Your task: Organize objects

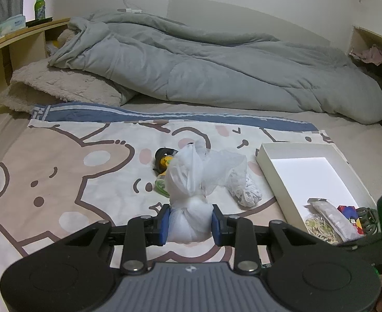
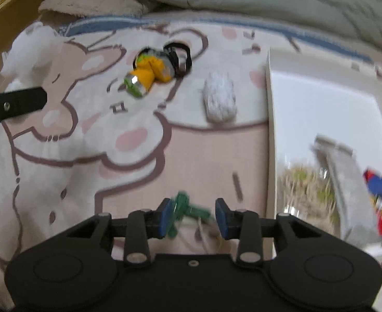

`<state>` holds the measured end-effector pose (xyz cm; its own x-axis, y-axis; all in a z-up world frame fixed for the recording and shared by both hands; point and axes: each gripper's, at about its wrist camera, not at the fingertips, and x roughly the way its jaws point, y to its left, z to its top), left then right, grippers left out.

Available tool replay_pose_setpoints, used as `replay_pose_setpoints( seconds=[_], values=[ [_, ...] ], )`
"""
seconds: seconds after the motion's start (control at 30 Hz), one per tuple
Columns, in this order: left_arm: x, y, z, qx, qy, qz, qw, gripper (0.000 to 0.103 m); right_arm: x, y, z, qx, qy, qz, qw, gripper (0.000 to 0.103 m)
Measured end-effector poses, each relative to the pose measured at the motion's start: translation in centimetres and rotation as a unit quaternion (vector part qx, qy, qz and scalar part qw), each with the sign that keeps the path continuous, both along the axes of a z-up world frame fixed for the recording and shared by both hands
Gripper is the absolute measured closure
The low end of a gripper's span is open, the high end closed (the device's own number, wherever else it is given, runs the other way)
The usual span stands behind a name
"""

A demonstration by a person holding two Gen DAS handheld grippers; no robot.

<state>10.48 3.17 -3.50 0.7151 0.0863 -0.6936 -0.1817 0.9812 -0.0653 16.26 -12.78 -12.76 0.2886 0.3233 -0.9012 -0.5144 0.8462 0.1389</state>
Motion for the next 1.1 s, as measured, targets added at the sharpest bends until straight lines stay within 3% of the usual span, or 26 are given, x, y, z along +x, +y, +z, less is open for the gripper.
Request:
replay_pose_setpoints(
  seconds=[0.2,0.37,0.57,0.73,0.8,0.87,1.1],
  values=[
    [0.2,-0.4,-0.1,0.003,0.002,-0.004,1.0000,0.070,-0.8,-0.3,-0.4,0.053,0.061,-0.010,0.997,0.065],
    [0.1,-0.3,-0.4,0.004,0.006,-0.004,1.0000,0.070,-0.9,1.0,-1.5,0.036,0.067,-0.011,0.997,0.065],
    [0.3,0.4,-0.6,0.003,0.010,-0.001,1.0000,0.070,-0.2,2.1,-4.0,-0.021,0.055,-0.020,0.998,0.066],
    [0.6,0.6,-0.8,0.001,0.014,-0.002,0.9999,0.070,0.2,2.3,-4.8,-0.027,0.044,-0.019,0.998,0.068],
    [0.7,0.6,-0.9,0.001,0.015,-0.002,0.9999,0.070,0.1,2.4,-4.5,-0.018,0.038,-0.012,0.999,0.082],
    [0.7,0.7,-0.9,0.002,0.016,-0.001,0.9999,0.070,0.0,2.5,-3.8,-0.015,0.024,-0.006,1.000,0.089],
    [0.4,1.0,-0.6,0.000,0.013,0.009,0.9999,0.070,0.4,1.5,-0.6,0.015,-0.028,-0.019,0.999,0.091]
  ],
)
